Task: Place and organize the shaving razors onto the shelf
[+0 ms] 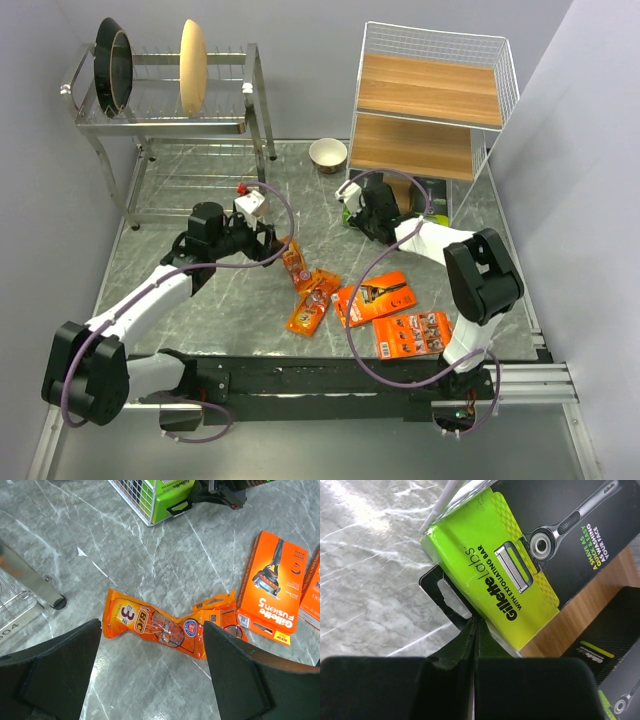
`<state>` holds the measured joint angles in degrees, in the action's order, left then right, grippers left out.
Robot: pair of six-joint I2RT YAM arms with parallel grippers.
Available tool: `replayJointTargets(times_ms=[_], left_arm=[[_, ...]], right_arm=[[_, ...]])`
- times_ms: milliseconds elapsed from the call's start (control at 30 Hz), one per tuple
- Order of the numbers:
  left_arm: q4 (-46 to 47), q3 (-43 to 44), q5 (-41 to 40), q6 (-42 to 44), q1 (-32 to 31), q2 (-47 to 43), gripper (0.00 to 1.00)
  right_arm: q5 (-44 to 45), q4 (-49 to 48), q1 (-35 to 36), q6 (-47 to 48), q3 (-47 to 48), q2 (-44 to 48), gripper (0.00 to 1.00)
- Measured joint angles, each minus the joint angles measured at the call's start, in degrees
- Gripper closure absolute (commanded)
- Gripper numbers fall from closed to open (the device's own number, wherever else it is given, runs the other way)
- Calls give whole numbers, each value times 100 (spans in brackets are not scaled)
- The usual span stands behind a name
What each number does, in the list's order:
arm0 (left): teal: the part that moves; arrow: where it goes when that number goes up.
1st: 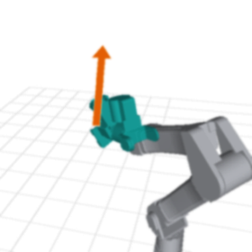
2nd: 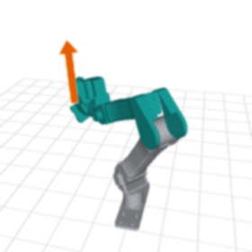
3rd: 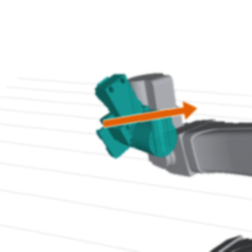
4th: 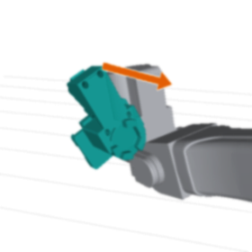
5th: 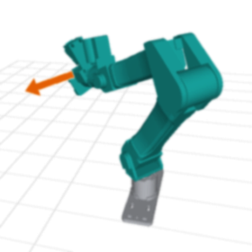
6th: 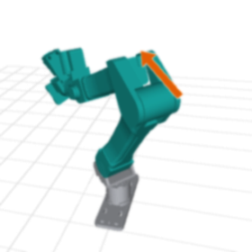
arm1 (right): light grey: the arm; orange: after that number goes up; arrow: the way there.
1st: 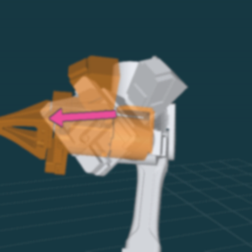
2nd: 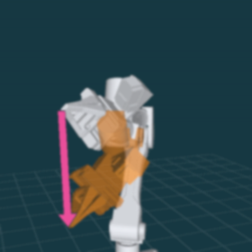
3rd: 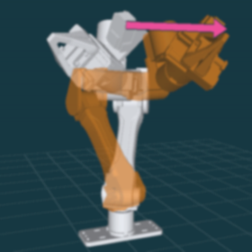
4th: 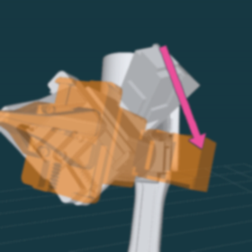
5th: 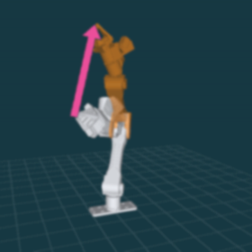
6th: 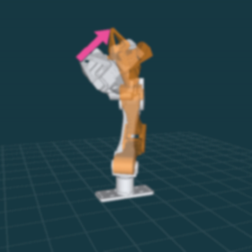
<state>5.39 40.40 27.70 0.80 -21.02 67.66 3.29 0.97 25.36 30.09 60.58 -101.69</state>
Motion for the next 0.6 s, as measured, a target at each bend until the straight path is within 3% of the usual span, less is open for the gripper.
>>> replayJointTargets(times_ms=[133, 333, 367, 400, 500, 600], left_arm=[[7, 0, -22, -98, 0, 66, 1], [-7, 2, -79, -271, -2, 114, 0], [-26, 2, -79, -297, -2, 118, 1], [-46, 2, -76, -313, -2, 118, 1], [-74, 7, -55, -367, -15, 118, 0], [-151, 20, 57, -409, -120, 127, 1]], right_arm=[[146, -146, 0, 50, 0, -46, 100], [184, -219, 0, -44, -17, -33, 98], [164, -205, 2, -66, -48, 15, 94], [111, -192, 2, -107, -122, 116, 79], [-76, 186, 17, -240, -387, 695, 57], [-310, 562, 15, -321, -614, 1443, 46]])
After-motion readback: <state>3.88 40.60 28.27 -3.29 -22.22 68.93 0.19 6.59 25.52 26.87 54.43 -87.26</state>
